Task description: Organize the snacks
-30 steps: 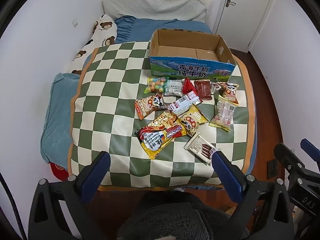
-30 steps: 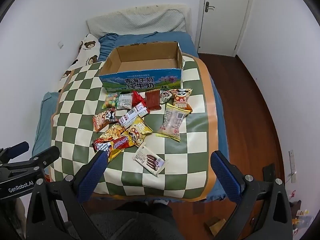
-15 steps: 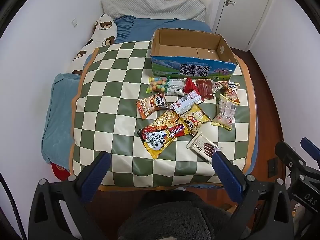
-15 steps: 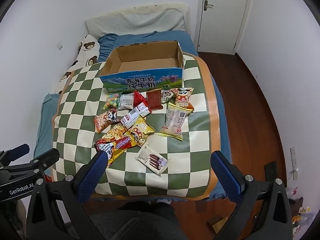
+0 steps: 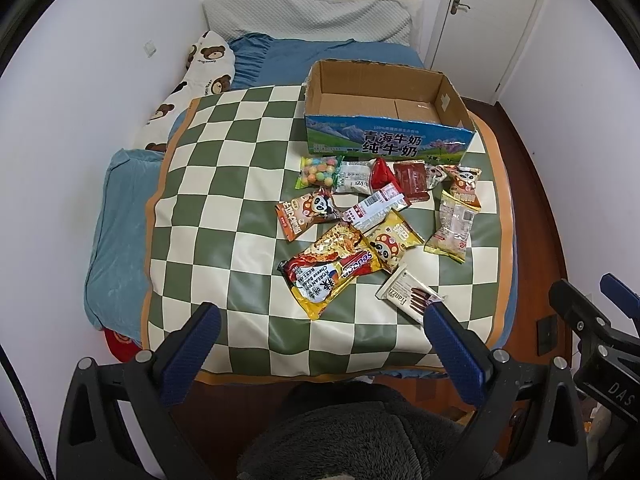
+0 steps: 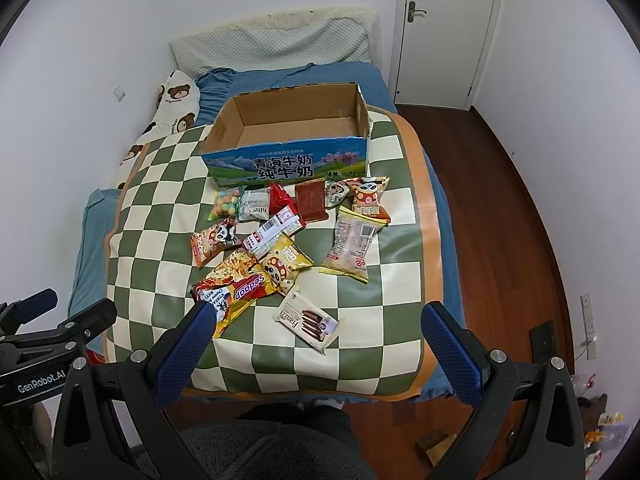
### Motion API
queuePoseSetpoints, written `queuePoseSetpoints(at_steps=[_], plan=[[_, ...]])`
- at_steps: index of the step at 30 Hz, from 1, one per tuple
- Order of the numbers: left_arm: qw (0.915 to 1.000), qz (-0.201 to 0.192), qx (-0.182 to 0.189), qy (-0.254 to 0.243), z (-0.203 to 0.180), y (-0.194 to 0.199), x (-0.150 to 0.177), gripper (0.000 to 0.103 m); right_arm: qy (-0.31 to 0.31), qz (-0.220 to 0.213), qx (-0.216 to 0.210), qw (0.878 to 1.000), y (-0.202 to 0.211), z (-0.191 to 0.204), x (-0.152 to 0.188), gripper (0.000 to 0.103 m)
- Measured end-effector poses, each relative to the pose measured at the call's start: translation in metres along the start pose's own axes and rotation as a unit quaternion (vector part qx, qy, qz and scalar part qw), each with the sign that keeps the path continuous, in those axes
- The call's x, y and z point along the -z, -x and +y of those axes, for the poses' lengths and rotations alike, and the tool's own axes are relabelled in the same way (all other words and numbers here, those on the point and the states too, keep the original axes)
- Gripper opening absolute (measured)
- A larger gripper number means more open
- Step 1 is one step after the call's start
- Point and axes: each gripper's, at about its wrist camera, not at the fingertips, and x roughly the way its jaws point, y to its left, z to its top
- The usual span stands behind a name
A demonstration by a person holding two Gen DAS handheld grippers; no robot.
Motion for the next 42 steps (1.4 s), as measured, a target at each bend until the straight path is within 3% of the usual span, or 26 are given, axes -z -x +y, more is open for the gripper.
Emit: queuePoseSetpoints(at_steps=[42], plan=[[1.0, -0.009, 0.0, 0.001, 0.015, 0.013, -0.012, 0.103, -0.006, -0.015, -0.007, 1.0, 0.014, 0.001, 0.0, 0.103]])
